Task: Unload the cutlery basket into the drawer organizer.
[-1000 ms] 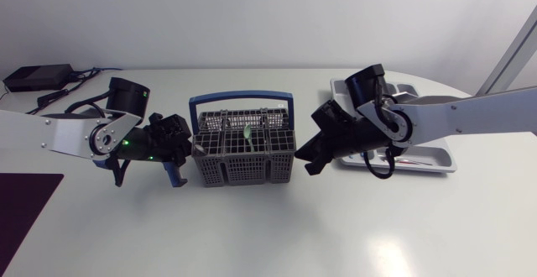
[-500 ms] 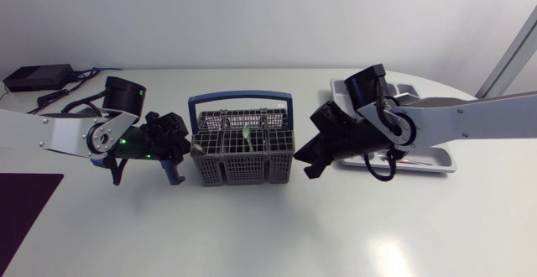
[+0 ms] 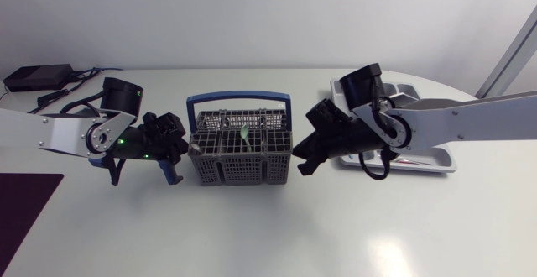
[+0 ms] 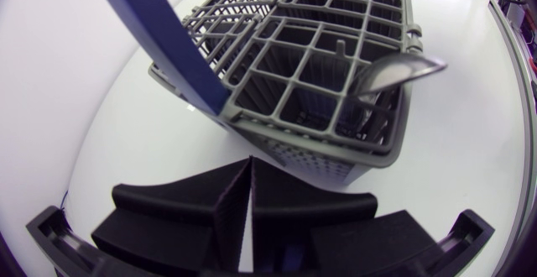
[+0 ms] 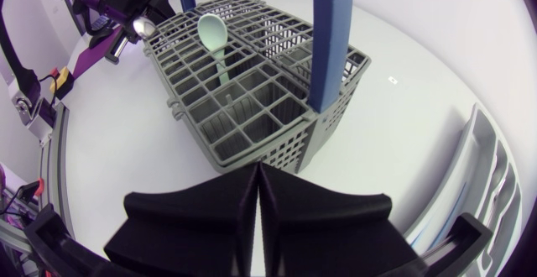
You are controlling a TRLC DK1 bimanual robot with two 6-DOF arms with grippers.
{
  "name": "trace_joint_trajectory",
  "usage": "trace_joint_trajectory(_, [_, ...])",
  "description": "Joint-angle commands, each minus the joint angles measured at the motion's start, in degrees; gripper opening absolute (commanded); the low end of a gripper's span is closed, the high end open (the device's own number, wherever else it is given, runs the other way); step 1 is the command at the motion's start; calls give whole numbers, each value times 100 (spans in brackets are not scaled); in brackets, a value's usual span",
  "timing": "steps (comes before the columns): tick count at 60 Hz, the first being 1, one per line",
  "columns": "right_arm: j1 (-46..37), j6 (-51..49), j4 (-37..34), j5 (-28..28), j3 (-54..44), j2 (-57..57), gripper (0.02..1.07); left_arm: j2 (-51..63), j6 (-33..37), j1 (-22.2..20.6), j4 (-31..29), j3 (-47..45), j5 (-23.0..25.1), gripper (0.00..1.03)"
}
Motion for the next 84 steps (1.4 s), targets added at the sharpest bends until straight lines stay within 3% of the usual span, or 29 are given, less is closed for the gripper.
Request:
trace_joint_trajectory(1, [106,163,78,30,-97,28,8,116,-108,25,88,140,12,18])
trace_joint_trajectory(12, [-34,128,96,171,-185,-121,8,107,-91,25,88,148,-6,18])
trace_joint_trajectory(26, [-755,-259,96,294,-615,-719,9,-912,357,561,-254,61,-23,19])
trace_joint_trajectory(29, [-782,-312,60,294,-730,-903,19,-1176,586,596,-465,34,21,21])
trace_joint_trajectory(38, [-711,-531,-124,294,-1029,-1448,69,-2099,1623,456,-870,-309,337,40])
trace_joint_trajectory(44, [-667,-575,-212,276,-1099,-1624,83,-2696,2291,122,-861,-607,434,53])
trace_joint_trajectory(61, [-553,-725,-397,250,-1143,-1975,94,-2846,3609,-643,-1423,-678,381,65])
trace_joint_trajectory(84, [-412,-716,-467,232,-1169,-2081,94,-2292,4866,-1082,-1423,-546,-568,65])
